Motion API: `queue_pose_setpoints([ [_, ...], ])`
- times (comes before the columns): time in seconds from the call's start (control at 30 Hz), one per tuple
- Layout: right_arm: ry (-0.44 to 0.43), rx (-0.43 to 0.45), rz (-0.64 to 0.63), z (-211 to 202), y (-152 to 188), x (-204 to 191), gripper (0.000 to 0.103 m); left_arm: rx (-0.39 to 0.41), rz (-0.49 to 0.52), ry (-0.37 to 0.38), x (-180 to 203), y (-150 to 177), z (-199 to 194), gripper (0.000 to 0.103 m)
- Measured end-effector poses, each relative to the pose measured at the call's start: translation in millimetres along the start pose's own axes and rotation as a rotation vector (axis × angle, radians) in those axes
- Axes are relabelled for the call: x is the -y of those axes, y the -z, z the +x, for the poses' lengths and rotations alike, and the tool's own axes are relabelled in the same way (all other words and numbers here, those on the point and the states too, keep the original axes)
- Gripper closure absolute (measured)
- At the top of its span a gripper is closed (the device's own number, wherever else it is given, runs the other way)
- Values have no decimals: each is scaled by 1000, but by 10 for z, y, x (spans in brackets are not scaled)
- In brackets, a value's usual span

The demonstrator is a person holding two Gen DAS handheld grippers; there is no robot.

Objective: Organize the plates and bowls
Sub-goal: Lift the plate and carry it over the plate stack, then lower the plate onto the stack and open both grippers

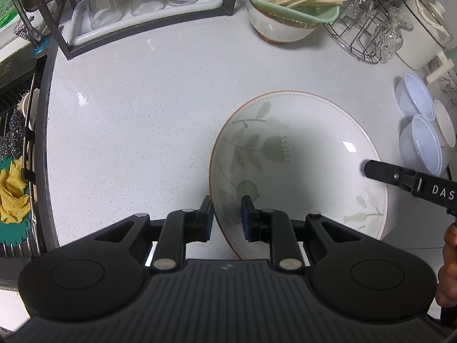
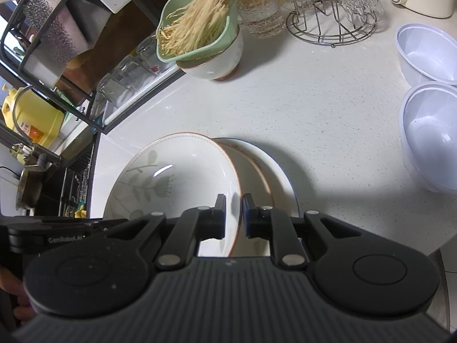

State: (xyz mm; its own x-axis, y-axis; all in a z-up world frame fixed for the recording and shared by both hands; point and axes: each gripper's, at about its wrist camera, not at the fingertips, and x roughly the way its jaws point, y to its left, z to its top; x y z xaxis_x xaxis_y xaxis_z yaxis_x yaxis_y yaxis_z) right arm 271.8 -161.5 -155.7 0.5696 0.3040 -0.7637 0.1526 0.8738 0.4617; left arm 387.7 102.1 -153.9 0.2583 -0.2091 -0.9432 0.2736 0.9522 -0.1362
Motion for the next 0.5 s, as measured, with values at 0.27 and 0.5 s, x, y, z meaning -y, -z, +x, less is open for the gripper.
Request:
queue_pose_setpoints([
  [0.27,6,15,17,26,38,58,88,15,5,-21,53,-32,31,80],
  [0.5,12,13,50,39,70,162,89,28,28,-48,156,1,61,80],
])
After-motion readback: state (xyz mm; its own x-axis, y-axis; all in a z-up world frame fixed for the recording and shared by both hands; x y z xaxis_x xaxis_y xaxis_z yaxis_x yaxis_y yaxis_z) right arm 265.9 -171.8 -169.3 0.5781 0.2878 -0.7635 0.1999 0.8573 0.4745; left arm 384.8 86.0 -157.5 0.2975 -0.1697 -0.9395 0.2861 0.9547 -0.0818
